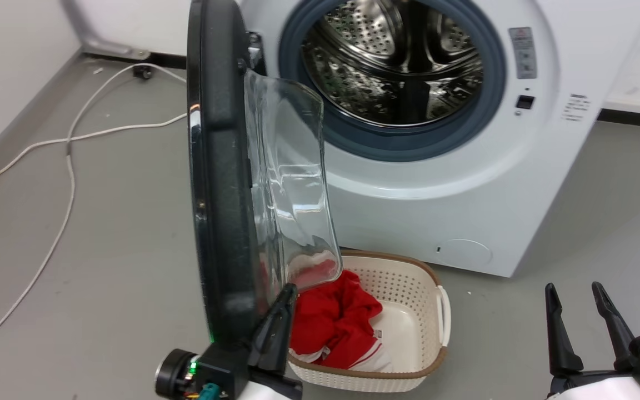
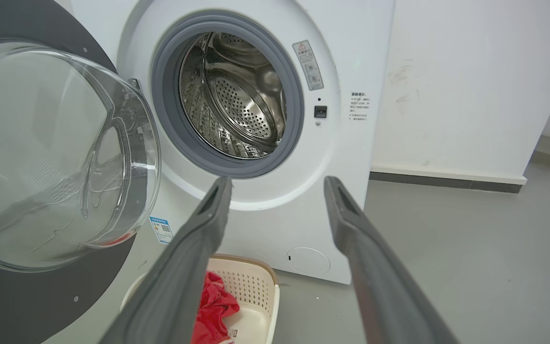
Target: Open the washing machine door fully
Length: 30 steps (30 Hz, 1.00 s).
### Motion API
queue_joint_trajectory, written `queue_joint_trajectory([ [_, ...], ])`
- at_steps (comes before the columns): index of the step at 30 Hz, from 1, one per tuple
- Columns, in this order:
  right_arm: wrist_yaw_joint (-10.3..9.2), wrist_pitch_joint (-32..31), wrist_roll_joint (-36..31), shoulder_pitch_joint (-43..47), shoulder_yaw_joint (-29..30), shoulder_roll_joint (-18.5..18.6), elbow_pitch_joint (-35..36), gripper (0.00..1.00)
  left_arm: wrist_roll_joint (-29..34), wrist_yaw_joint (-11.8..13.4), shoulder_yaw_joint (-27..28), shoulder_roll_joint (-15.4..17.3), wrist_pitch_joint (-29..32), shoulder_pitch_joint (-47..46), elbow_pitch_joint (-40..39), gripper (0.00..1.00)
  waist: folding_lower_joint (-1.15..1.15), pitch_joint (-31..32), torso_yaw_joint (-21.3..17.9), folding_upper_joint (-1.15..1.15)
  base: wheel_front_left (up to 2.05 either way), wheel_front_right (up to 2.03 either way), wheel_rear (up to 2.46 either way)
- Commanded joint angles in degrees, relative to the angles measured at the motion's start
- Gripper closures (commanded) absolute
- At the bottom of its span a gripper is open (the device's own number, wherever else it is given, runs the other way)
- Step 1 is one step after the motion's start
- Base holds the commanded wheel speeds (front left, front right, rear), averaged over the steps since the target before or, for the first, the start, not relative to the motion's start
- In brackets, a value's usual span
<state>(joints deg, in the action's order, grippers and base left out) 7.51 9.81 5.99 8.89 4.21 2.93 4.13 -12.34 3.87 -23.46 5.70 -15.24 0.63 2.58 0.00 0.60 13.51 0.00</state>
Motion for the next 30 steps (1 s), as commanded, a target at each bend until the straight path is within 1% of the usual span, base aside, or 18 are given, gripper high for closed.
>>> queue_joint_trajectory([
  [1, -0.04, 0.18, -0.07, 0.39, 0.06, -0.10, 0.08, 0.00, -0.21, 0.85, 1.88, 1.04, 0.17, -0.88, -0.04, 1.00, 0.00, -0.19, 1.94, 0.00, 0.00, 0.00, 0.00],
  [4, -0.04, 0.26, -0.10, 0.07, 0.44, -0.10, 0.31, 0.00, -0.46, 1.35, 2.48, 1.10, 0.17, -0.28, -0.70, 1.00, 0.00, -0.52, 4.10, 0.00, 0.00, 0.00, 0.00],
  [8, -0.04, 0.14, -0.15, -0.29, 0.96, -0.11, 0.73, 0.00, -0.96, 2.25, 4.61, 1.86, 0.17, 0.74, -1.32, 1.00, 0.00, -0.90, 6.44, 0.00, 0.00, 0.00, 0.00],
  [14, -0.04, -0.19, -0.10, -0.70, 1.26, -0.10, 1.51, 0.00, -2.13, 3.16, 9.27, 3.54, 0.17, 0.71, -1.37, 1.00, 0.00, -1.49, 8.32, 0.00, 0.00, 0.00, 0.00],
  [17, -0.04, -0.53, -0.28, -0.82, 1.37, -0.10, 2.06, 0.00, -3.10, 3.29, 12.21, 4.53, 0.16, -0.14, -1.26, 1.00, 0.00, -2.04, 8.63, 0.00, 0.00, 0.00, 0.00],
  [21, -0.04, -1.50, -0.79, -1.41, 1.57, -0.10, 3.07, 0.00, -4.09, 2.66, 16.74, 6.22, 0.16, -2.67, 0.05, 1.00, 0.00, -3.92, 8.51, 0.00, 0.00, 0.00, 0.00],
  [25, -0.04, -2.04, -1.07, -2.08, 1.58, -0.10, 3.82, 0.00, -4.95, 2.44, 20.61, 6.87, 0.16, -4.65, 1.32, 1.00, 0.00, -5.38, 7.85, 0.00, 0.00, 0.00, 0.00],
  [28, -0.04, -2.30, -1.19, -2.35, 1.42, -0.10, 4.09, 0.00, -5.70, 1.71, 23.84, 7.50, 0.17, -5.91, 2.65, 1.00, 0.00, -6.45, 7.19, 0.00, 0.00, 0.00, 0.00],
  [30, -0.04, -2.43, -1.29, -2.79, 1.62, -0.10, 4.19, 0.00, -6.31, 1.24, 25.58, 7.33, 0.16, -6.79, 3.52, 1.00, 0.00, -7.23, 6.86, 0.00, 0.00, 0.00, 0.00],
])
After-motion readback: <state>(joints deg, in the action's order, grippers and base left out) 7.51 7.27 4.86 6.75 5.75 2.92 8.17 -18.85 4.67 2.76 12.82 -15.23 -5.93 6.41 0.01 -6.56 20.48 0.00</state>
